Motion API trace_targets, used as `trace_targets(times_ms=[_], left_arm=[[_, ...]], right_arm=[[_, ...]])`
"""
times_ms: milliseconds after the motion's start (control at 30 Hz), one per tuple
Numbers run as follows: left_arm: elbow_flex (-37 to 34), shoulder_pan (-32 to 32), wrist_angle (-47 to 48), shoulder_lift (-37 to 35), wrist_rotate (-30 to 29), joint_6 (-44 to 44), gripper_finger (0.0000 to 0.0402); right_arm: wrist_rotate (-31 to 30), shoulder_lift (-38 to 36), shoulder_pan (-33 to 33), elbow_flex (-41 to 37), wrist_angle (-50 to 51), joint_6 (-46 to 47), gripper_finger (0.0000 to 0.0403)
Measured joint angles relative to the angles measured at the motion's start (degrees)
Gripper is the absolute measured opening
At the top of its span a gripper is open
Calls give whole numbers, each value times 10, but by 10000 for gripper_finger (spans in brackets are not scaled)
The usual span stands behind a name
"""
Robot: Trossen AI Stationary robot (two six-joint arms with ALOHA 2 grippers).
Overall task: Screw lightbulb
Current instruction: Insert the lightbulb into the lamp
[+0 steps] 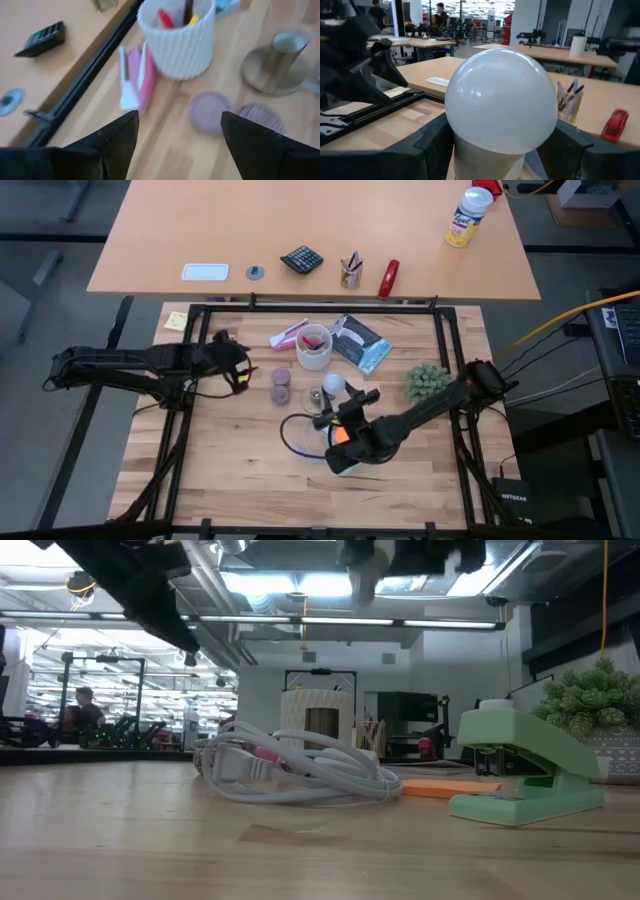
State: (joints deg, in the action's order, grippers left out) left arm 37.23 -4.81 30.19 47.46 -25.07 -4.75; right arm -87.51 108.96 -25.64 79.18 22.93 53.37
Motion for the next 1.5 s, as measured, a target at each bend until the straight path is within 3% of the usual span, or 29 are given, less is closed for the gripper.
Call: trace_targets(times_ms=[400, 633, 800, 967, 1300, 1500], left_arm=[[-127, 8, -299, 16, 31, 0, 274], [-135, 8, -361, 46, 33, -18, 274], [-135, 7, -416, 78, 80, -25, 274], [-135, 7, -464, 117, 118, -24, 274], [-135, 8, -502, 168, 145, -24, 274], [-135, 8, -503, 168, 146, -24, 274]], right_arm=[[-2, 42, 30, -61, -53, 3, 244], [0, 74, 44, -61, -55, -6, 243], [6, 84, 48, -61, -60, -25, 243], [25, 85, 47, -61, -102, -108, 243], [238, 85, 47, -61, -275, -387, 243], [293, 82, 47, -61, -399, -534, 243]])
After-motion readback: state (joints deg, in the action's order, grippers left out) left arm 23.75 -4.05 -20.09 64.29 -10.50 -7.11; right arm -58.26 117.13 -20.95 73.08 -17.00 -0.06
